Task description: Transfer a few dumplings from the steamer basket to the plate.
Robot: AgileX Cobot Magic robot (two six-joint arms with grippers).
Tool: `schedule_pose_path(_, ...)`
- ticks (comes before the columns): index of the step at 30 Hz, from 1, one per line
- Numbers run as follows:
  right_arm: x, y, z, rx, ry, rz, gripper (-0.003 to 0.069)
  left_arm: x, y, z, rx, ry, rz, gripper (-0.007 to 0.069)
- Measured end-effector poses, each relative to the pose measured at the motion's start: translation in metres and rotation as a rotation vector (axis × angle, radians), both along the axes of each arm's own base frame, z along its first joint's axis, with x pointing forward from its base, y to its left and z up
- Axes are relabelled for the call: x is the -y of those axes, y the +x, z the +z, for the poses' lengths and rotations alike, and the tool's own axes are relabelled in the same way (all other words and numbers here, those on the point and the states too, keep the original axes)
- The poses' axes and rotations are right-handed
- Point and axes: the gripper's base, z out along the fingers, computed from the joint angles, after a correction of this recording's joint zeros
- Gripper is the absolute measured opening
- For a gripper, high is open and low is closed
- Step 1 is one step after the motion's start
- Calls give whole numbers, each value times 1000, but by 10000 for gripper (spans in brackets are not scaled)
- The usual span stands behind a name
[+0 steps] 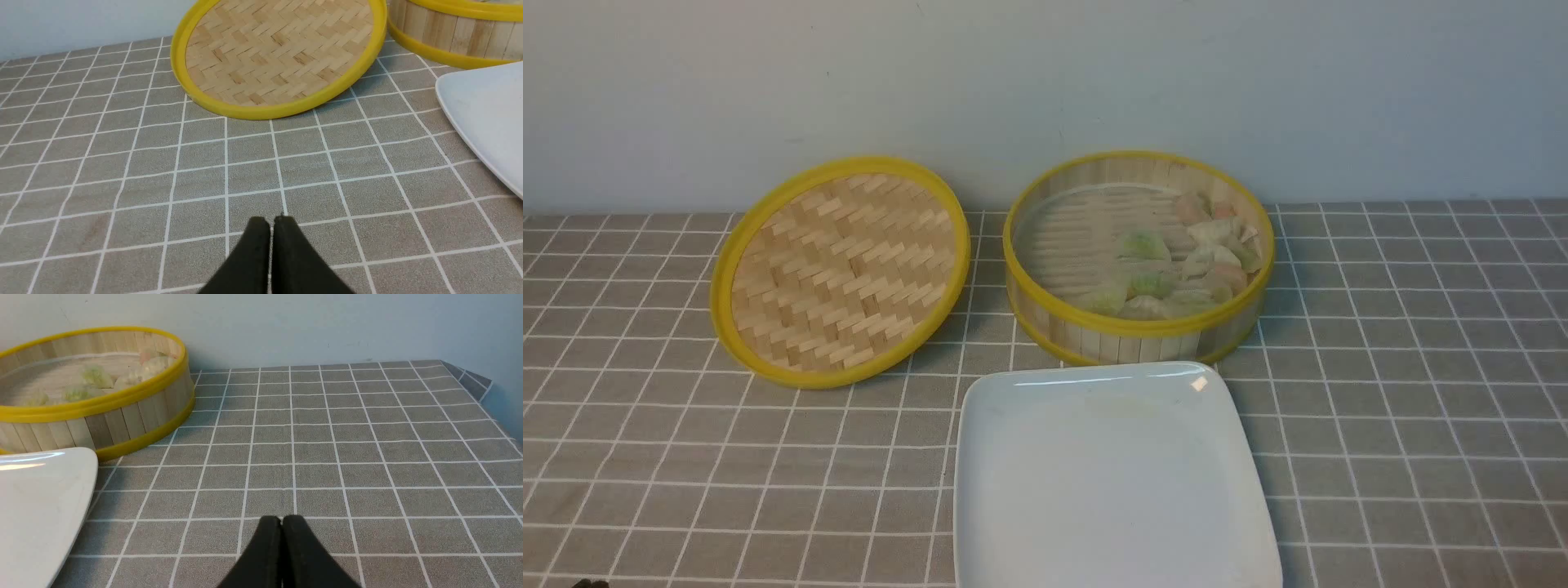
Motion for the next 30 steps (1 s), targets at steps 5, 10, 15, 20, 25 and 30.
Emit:
schedule_pose_path(5, 0, 0, 0, 0, 0, 0, -15, 0, 0, 0, 0, 0, 0, -5)
schedule_pose_path(10, 0, 0, 0, 0, 0, 0, -15, 0, 0, 0, 0, 0, 0, -5)
schedule_pose_path(15, 0, 0, 0, 0, 0, 0, -15, 0, 0, 0, 0, 0, 0, -5)
schedule_pose_path(20, 0, 0, 0, 0, 0, 0, -15, 0, 0, 0, 0, 0, 0, -5)
schedule_pose_path(25, 0, 0, 0, 0, 0, 0, -15, 0, 0, 0, 0, 0, 0, -5)
schedule_pose_path(30, 0, 0, 2, 19, 8, 1, -15, 0, 0, 0, 0, 0, 0, -5)
